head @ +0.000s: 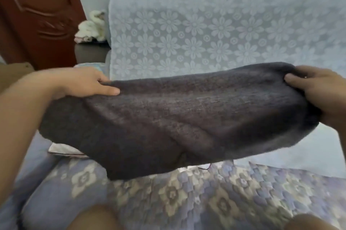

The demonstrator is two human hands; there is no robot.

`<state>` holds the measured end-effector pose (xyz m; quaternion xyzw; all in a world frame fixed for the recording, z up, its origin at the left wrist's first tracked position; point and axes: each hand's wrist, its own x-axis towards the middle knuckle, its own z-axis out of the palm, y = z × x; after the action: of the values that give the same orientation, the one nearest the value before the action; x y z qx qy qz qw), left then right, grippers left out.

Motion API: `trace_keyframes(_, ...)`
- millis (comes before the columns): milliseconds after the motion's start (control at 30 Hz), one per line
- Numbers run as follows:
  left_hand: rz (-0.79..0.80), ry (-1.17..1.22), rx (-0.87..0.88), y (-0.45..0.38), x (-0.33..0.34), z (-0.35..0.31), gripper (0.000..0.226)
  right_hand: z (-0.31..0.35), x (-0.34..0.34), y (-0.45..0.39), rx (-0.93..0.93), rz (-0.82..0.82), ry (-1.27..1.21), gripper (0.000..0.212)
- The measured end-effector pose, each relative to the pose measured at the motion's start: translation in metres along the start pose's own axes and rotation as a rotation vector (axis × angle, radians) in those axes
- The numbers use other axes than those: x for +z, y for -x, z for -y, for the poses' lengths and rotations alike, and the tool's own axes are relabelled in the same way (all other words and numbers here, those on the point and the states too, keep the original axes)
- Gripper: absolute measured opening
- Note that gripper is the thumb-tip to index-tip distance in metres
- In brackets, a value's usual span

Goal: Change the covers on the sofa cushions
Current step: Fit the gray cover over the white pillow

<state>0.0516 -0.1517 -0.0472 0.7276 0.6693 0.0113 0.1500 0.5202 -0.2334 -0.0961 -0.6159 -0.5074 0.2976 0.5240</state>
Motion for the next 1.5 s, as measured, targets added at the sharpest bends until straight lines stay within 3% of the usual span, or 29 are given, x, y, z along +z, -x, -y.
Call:
trace_keyframes(67, 0.078, -0.099, -0.004, -0.003, -0.008, 0.004, 0.031, 0.000, 0.007, -0.001, 0.034, 0.101, 0.038, 0.023)
trace_keyframes(133, -0.057, -0.134, 0.002, -0.017, -0.014, 0.006, 0.029, 0.002, 0.023, -0.012, 0.040, 0.100, 0.082, 0.021)
trace_keyframes(233, -0.622, -0.067, 0.025, -0.028, -0.038, 0.008, 0.031, 0.018, 0.043, -0.039, -0.087, -0.042, 0.118, 0.022)
trace_keyframes(300, -0.962, 0.022, 0.108, -0.018, -0.057, 0.002, 0.040, 0.035, 0.044, -0.053, -0.170, -0.129, -0.086, 0.025)
trace_keyframes(333, -1.046, 0.091, 0.173, -0.011, -0.067, -0.002, 0.042, 0.046, 0.040, -0.055, -0.195, -0.152, -0.203, 0.027)
trace_keyframes(367, -1.048, 0.190, 0.235, -0.001, -0.071, -0.007, 0.040, 0.051, 0.037, -0.055, -0.228, -0.160, -0.301, 0.030)
trace_keyframes(433, -0.894, 0.391, 0.323, 0.023, -0.068, -0.009, 0.031, 0.046, 0.029, -0.046, -0.265, -0.135, -0.396, 0.037)
trace_keyframes(500, -0.684, 0.371, 0.372, 0.051, -0.049, -0.003, 0.029, 0.016, 0.022, -0.033, -0.217, -0.126, -0.383, 0.037)
trace_keyframes(567, -0.467, 0.296, 0.380, 0.061, -0.003, 0.014, 0.017, -0.032, 0.017, -0.018, -0.122, -0.223, -0.226, 0.028)
trace_keyframes(600, -0.349, 0.251, 0.370, 0.065, 0.033, 0.023, 0.008, -0.062, 0.020, -0.008, -0.045, -0.241, -0.170, 0.022)
trace_keyframes(700, -0.162, 0.086, 0.350, 0.065, 0.170, 0.053, 0.012, -0.164, 0.029, 0.026, 0.270, -0.237, -0.118, 0.024)
trace_keyframes(767, -0.041, 0.009, 0.175, 0.069, 0.259, 0.077, 0.020, -0.207, 0.039, 0.047, 0.588, -0.130, -0.212, 0.020)
trace_keyframes(833, -0.075, 0.010, 0.006, 0.075, 0.303, 0.083, 0.018, -0.218, 0.047, 0.053, 0.722, -0.060, -0.200, 0.016)
trace_keyframes(967, -0.344, 0.138, -0.162, 0.076, 0.316, 0.084, 0.011, -0.225, 0.066, 0.048, 0.560, -0.069, 0.148, 0.023)
trace_keyframes(1067, -0.225, 0.287, -0.479, 0.060, 0.313, 0.104, 0.045, -0.232, 0.086, 0.052, 0.611, 0.001, 0.194, 0.013)
trace_keyframes(1133, -0.109, 0.424, -0.634, 0.045, 0.312, 0.119, 0.066, -0.239, 0.092, 0.052, 0.628, -0.023, 0.184, 0.026)
trace_keyframes(1200, -0.088, 0.480, -0.720, 0.033, 0.312, 0.132, 0.074, -0.242, 0.094, 0.051, 0.691, -0.094, 0.083, 0.039)
trace_keyframes(1300, -0.153, 0.782, -0.743, 0.024, 0.313, 0.141, 0.053, -0.242, 0.087, 0.051, 0.774, -0.152, -0.131, 0.019)
trace_keyframes(1400, -0.241, 1.258, -0.756, 0.034, 0.304, 0.131, 0.024, -0.246, 0.076, 0.045, 0.761, -0.205, -0.244, 0.021)
trace_keyframes(1500, -0.292, 1.377, -0.752, 0.043, 0.299, 0.129, 0.015, -0.248, 0.076, 0.045, 0.751, -0.284, -0.271, 0.035)
